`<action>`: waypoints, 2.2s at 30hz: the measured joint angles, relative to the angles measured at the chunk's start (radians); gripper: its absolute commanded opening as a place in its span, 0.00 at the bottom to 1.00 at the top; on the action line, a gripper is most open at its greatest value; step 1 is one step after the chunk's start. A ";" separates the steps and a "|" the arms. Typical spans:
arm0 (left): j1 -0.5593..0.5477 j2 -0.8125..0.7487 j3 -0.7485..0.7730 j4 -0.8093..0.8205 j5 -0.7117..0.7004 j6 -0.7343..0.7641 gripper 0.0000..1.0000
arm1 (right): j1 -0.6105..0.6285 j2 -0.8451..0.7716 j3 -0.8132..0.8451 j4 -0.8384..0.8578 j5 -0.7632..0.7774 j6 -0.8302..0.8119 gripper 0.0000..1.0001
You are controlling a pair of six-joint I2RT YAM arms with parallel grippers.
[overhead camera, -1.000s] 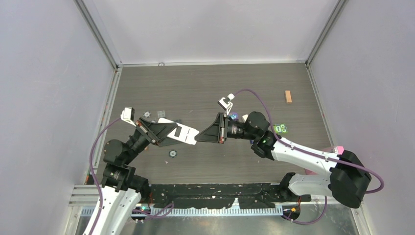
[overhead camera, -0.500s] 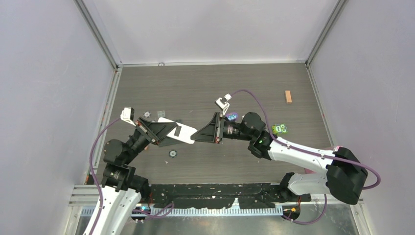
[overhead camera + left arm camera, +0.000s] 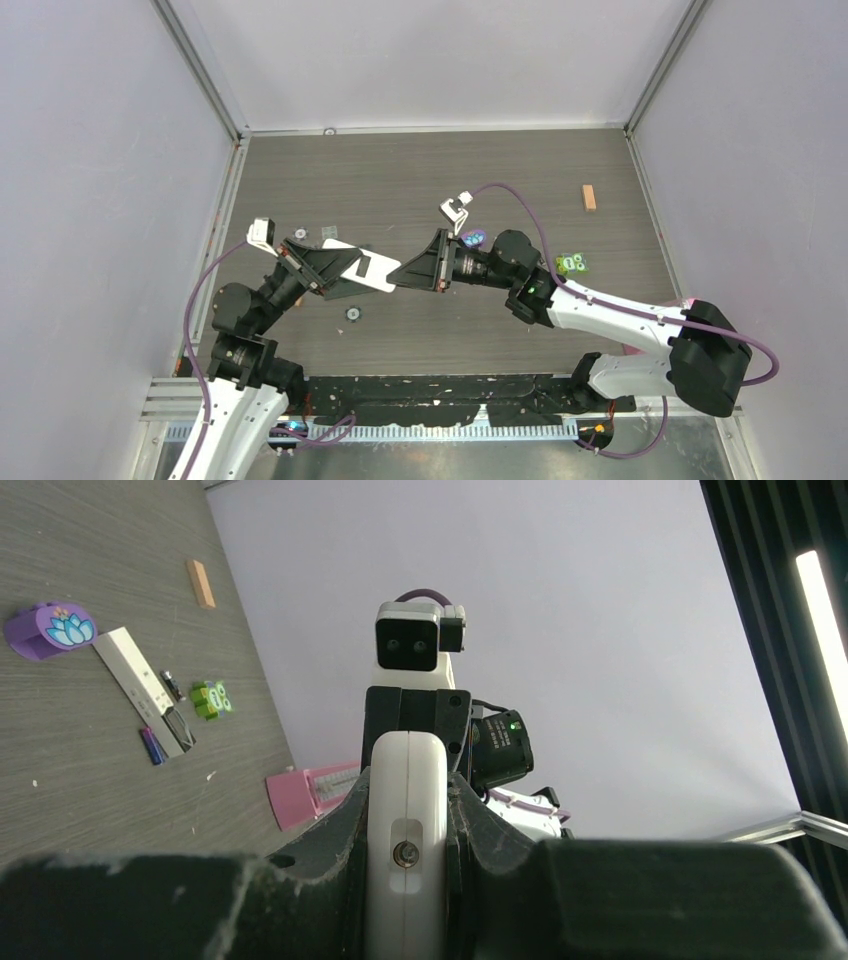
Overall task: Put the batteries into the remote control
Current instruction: Load the battery cover into the remote control, then place the remote control at the center of the board.
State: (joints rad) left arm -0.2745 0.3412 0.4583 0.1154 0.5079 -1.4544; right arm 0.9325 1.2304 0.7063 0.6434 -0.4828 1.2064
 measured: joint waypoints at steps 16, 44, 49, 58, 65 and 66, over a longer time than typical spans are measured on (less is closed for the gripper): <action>0.014 -0.018 -0.014 0.018 -0.060 -0.007 0.00 | 0.045 0.047 0.030 0.018 0.086 0.011 0.13; -0.014 -0.043 0.048 -0.067 -0.017 0.132 0.00 | 0.104 -0.205 0.017 -0.372 0.352 -0.177 0.95; -0.013 -0.036 0.054 -0.061 0.056 0.163 0.00 | 0.084 -0.299 0.042 -0.492 0.319 -0.328 0.96; -0.014 0.031 0.114 0.018 0.357 0.273 0.00 | 0.110 -0.269 0.283 -0.754 0.133 -0.690 1.00; -0.014 0.038 0.203 0.013 0.496 0.388 0.00 | 0.222 -0.156 0.381 -0.832 0.064 -0.838 0.97; -0.014 0.039 0.212 0.010 0.507 0.398 0.00 | 0.235 -0.143 0.384 -0.838 0.064 -0.845 0.97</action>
State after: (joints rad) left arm -0.2882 0.3798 0.6704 0.1249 1.0145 -1.0565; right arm 1.1675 1.0874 1.0904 -0.1944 -0.4183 0.3611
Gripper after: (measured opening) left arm 0.231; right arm 0.981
